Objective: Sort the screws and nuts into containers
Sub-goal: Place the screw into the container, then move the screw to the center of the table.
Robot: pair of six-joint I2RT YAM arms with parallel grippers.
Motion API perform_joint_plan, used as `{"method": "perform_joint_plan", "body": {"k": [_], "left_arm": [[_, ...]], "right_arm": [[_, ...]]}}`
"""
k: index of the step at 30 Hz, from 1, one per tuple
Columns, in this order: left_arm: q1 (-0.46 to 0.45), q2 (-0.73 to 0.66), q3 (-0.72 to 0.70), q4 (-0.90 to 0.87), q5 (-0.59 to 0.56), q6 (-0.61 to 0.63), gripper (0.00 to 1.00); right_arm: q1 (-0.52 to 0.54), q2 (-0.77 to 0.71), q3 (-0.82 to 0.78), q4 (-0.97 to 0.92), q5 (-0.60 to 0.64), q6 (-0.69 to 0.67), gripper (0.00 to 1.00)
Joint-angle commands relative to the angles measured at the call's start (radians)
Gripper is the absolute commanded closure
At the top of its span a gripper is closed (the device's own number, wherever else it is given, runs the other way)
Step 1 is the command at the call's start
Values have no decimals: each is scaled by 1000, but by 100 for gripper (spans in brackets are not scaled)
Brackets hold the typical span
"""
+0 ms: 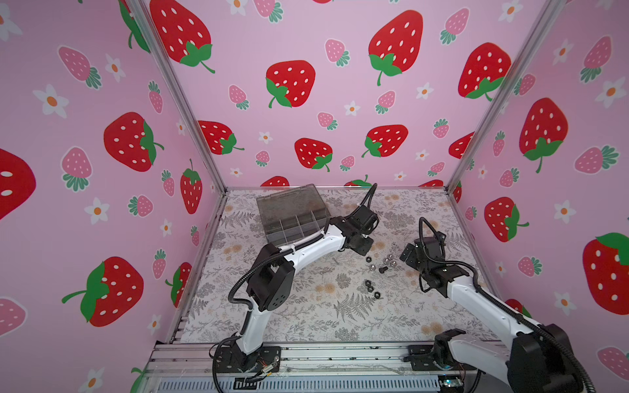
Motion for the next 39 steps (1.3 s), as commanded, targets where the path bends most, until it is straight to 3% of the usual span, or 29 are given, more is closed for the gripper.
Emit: {"method": "perform_joint_plan", "body": {"k": [1,11,18,39], "left_arm": [[-33,53,89,-41,10,-23,68],[-132,228,307,-136,5,10,68],[-176,345,458,-232,-51,41,69],[-207,439,561,-302,-91,50,68]], "right_arm": [[-22,-66,0,-77,64,46,0],[-131,-220,-56,-135,48,53,0],[-149,-233,-61,-145,41,48,0],[-177,-259,-77,-165,20,44,0]]}}
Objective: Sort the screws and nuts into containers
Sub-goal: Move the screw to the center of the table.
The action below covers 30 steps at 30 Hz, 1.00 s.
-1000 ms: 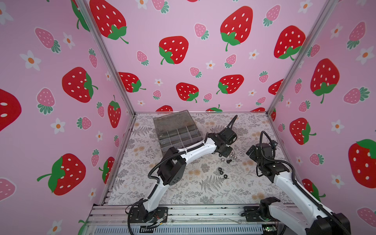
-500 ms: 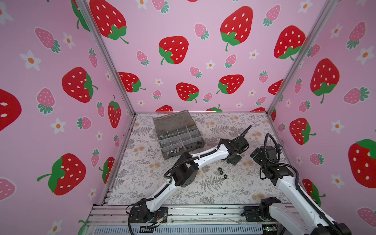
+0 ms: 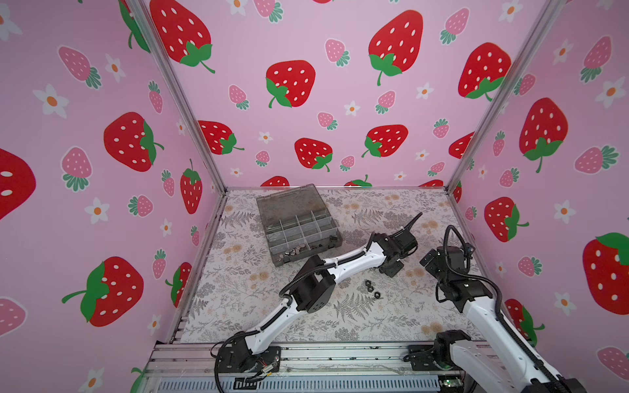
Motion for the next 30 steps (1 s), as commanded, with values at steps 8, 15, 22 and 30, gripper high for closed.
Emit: {"method": "perform_joint_plan", "body": {"k": [8,15,22,30], "left_arm": [[-17,34,77,-67,-41,22,68],[-20,58,126,-99,-56,36,68],[-20,70,131,-103,-65,36,68],[-20,86,130,-113,-85,41,68]], "right_arm": [[-15,-10,-9,-15,-6,7,0],[-16,-21,-23,-6,-7,7,0],[-20,-22,-22,-7,-9,5,0],[-21,-23,-31,2,-17,8,0]]}}
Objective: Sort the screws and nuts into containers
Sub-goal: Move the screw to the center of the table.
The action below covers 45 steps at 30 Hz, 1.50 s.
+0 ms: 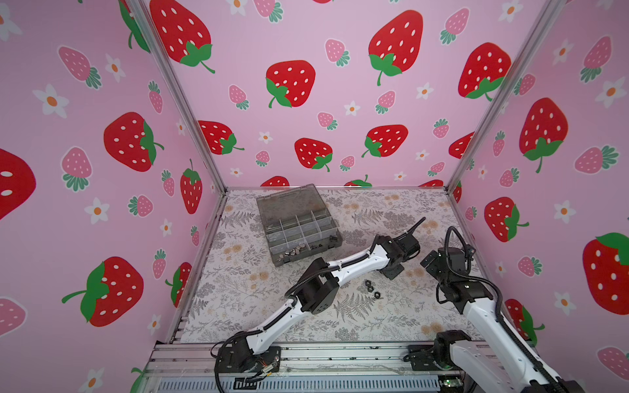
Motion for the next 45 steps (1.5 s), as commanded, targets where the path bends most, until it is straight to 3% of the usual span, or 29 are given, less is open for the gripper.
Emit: {"method": "perform_joint_plan", "body": {"k": [1,17,27,38,45], "left_arm": [[-5,17,39,-37,-28,17,68],[-5,77,98,-51,-74,74,67],[-5,56,32,-100,-81,68,77],[5,28,-11,-255,13,75,79],[5,19,-30,-270,50,90,74]], "right_arm": [[-5,-12,-14,-1,-2,9,0],[-7,-12,-11,12,-10,11,0],[-6,-8,2,19,-8,6,0],[-7,-4,-12,30,-20,13,0],[-7,-7,-13,29,-23,13,0]]}}
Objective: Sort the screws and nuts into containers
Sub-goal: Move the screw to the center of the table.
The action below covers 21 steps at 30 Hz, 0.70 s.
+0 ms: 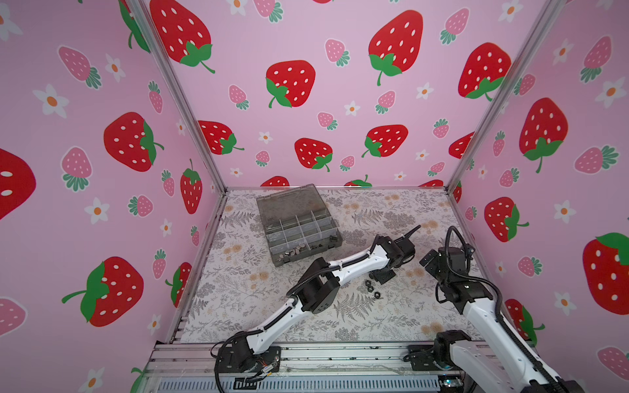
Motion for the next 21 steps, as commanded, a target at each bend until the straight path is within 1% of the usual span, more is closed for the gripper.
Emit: {"method": "perform_joint_plan", "body": {"k": [1,4,8,11,18,19,20,21], "left_arm": [[-1,4,-24,-83,53,14,74],[-1,9,-23,-77,68,15,75],[1,20,-23,-81,73,15,81],[1,21,-32,-83,77,16,83],[1,14,-50,-85,74,22,93],[1,14,-51,-85,71,22,93],[1,14,-51,-85,68,22,100],[1,14,-51,-82,66,22,100]], "right_arm": [[-6,-10,-14,2,1,15,0],[-6,-15,-18,3,1,15,0],[-6,-18,-16,2,1,16,0],[-6,-22,-14,3,3,16,0],[-6,-33,-24,2,2,25,0],[-6,-33,-24,2,3,25,0],[-6,-33,-24,3,1,23,0],[-6,-32,-22,2,1,19,0]]}}
